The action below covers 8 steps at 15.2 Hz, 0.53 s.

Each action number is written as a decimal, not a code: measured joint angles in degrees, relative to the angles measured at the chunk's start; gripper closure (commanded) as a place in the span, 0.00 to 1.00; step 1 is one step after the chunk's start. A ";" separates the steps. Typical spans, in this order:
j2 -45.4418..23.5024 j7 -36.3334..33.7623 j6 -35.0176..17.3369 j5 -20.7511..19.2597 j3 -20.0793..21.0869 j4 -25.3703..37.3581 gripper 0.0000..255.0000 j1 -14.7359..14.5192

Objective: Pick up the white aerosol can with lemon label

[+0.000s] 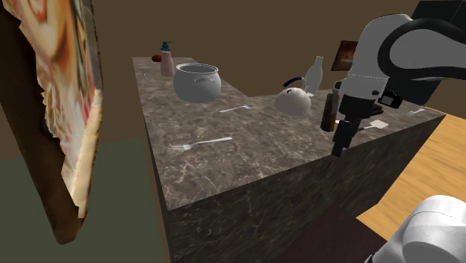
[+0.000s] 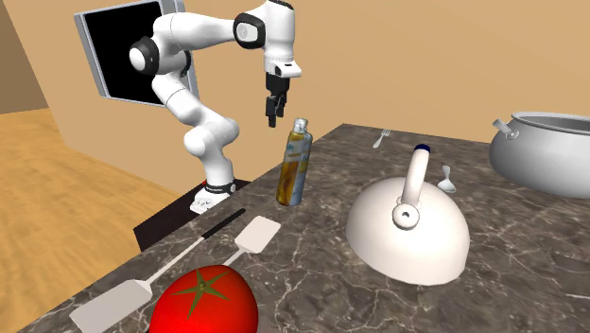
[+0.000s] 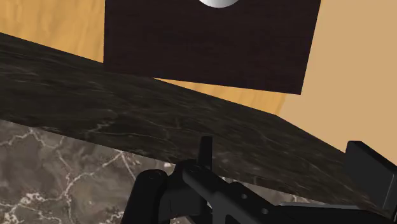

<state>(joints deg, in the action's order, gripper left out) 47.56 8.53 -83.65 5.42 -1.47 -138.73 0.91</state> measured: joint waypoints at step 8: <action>-11.26 0.93 -0.89 -6.04 -2.40 9.35 0.00 3.15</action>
<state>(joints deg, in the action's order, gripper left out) 36.30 9.46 -84.54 -0.62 -3.86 -129.38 4.06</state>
